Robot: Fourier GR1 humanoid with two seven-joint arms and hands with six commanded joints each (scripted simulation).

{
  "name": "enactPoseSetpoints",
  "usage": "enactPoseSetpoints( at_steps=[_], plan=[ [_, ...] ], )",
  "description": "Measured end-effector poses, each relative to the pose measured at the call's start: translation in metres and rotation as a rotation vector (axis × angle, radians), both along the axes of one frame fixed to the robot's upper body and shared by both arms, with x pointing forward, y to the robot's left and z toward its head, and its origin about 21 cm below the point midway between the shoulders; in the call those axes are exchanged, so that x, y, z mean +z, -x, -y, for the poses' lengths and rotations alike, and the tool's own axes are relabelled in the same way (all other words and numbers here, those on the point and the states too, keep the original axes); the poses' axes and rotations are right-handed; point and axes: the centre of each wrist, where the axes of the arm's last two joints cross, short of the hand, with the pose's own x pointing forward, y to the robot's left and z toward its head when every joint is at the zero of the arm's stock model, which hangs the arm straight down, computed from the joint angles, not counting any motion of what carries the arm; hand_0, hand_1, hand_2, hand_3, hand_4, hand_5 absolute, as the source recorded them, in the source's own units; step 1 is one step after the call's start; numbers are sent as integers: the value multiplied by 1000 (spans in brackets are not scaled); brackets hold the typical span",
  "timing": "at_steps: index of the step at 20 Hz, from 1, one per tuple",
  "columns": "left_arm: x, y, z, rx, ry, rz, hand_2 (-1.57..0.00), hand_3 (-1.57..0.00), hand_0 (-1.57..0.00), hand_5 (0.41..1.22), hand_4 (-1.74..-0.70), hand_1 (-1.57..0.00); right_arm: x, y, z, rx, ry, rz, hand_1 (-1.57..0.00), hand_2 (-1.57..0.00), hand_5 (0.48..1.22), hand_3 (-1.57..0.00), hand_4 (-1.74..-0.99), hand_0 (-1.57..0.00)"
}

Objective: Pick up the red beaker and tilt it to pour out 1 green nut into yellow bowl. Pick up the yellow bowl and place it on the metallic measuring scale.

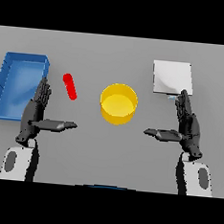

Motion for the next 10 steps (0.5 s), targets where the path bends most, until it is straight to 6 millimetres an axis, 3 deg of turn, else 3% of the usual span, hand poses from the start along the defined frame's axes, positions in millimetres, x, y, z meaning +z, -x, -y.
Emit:
enactPoseSetpoints(
  at_steps=[6,8,10],
  plan=[
    [1,4,-4,2,-3,4,1,1,1,660,-1141,1,-2,3,-12,6,-5,-9,1,1,578,1,-1071,1],
    [12,26,-9,-58,-130,84,1,1,1,660,-1144,1,5,18,-12,24,235,141,1,1,576,1,-1066,1],
    [21,36,-3,-86,-171,68,1,1,1,660,-1138,1,13,25,-13,29,321,171,1,1,581,1,-1071,1]
  ],
)
